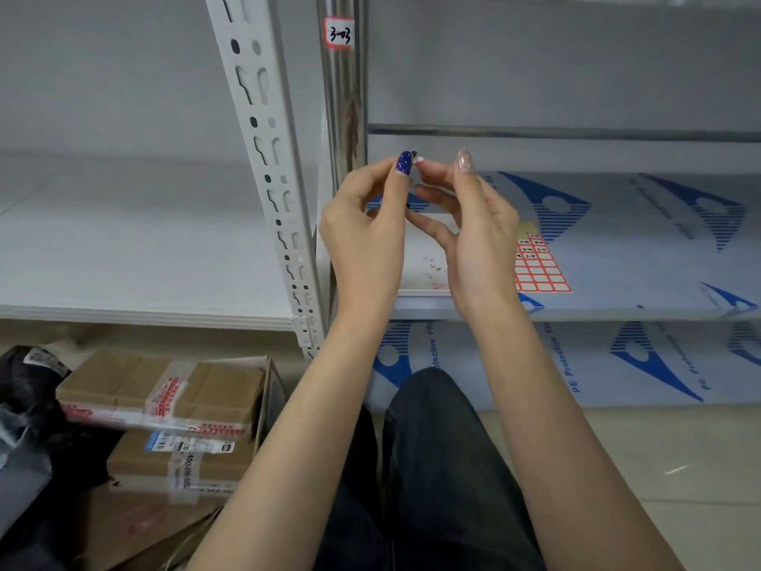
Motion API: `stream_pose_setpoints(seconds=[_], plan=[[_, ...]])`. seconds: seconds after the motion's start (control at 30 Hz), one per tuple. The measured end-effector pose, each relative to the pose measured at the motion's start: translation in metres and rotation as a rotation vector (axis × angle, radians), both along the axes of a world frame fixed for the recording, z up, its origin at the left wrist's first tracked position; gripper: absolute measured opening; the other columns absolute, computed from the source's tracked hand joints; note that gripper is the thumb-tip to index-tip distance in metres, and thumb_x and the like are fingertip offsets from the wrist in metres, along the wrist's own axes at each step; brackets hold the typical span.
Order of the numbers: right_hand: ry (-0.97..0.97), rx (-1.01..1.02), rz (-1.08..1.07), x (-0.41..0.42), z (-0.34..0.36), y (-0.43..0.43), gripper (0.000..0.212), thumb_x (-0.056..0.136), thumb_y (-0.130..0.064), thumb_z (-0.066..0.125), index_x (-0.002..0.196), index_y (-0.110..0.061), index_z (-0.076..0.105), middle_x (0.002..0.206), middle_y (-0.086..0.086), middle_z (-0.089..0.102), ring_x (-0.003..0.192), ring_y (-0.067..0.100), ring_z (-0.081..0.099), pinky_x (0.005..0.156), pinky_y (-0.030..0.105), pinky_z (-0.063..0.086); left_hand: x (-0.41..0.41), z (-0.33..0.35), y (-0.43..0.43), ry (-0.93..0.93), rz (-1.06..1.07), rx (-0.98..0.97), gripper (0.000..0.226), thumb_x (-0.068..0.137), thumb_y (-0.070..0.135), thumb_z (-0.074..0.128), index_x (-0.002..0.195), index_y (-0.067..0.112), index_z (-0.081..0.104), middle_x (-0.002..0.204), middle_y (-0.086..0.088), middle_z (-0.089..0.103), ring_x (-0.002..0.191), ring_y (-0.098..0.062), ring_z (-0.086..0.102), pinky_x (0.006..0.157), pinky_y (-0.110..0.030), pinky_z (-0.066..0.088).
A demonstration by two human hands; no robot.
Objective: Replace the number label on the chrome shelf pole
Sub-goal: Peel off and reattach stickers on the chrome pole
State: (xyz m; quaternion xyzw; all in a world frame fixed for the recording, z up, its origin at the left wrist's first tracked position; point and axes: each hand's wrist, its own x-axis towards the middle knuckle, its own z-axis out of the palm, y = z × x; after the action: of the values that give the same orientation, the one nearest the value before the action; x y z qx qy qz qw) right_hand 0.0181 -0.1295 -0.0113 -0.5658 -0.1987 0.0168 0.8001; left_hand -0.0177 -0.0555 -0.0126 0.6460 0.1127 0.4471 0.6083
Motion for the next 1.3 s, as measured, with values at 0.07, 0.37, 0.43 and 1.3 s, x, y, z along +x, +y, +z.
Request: stream_pose_setpoints(seconds=[0.07,0.37,0.43,1.3], plan=[[-0.022,-0.038,-0.03,-0.002,-0.003,-0.003,0.031,0.101,-0.024,0.041,0.094,-0.015,0.07,0.096,-0.001,0.071,0.096,0.011,0.067,0.082,0.033,0.058,-0.002,-0.001,-0.004,0.021,-0.01,-0.043,0.011,0.091,0.018,0.06,0.098,0.02,0.069,0.097,-0.004,0.071,0.094,-0.013,0.066,0.087,-0.036,0.054],[-0.088,-0.164,-0.12,-0.013,-0.014,-0.01,0.033,0.102,-0.027,0.038,0.096,-0.024,0.07,0.116,0.007,0.065,0.103,0.012,0.063,0.079,0.025,0.057,-0.005,-0.007,-0.006,0.062,-0.184,-0.363,0.008,0.089,0.016,0.063,0.092,0.017,0.07,0.083,0.004,0.068,0.081,-0.006,0.063,0.067,-0.015,0.05],[-0.085,-0.178,-0.137,-0.015,-0.017,-0.012,0.033,0.102,-0.027,0.038,0.101,-0.019,0.071,0.115,0.007,0.065,0.101,0.01,0.063,0.078,0.024,0.056,-0.006,-0.009,-0.007,0.087,-0.269,-0.452,0.007,0.089,0.016,0.063,0.089,0.019,0.069,0.078,0.008,0.063,0.075,-0.002,0.058,0.065,-0.015,0.045],[-0.61,-0.37,-0.638,-0.034,-0.045,-0.038,0.018,0.085,-0.008,0.068,0.101,-0.003,0.073,0.1,0.01,0.061,0.091,0.022,0.061,0.082,0.026,0.052,-0.022,-0.023,-0.034,0.175,-0.296,-0.388,0.012,0.091,0.016,0.059,0.093,0.015,0.071,0.087,0.001,0.068,0.081,-0.008,0.058,0.067,-0.019,0.047]])
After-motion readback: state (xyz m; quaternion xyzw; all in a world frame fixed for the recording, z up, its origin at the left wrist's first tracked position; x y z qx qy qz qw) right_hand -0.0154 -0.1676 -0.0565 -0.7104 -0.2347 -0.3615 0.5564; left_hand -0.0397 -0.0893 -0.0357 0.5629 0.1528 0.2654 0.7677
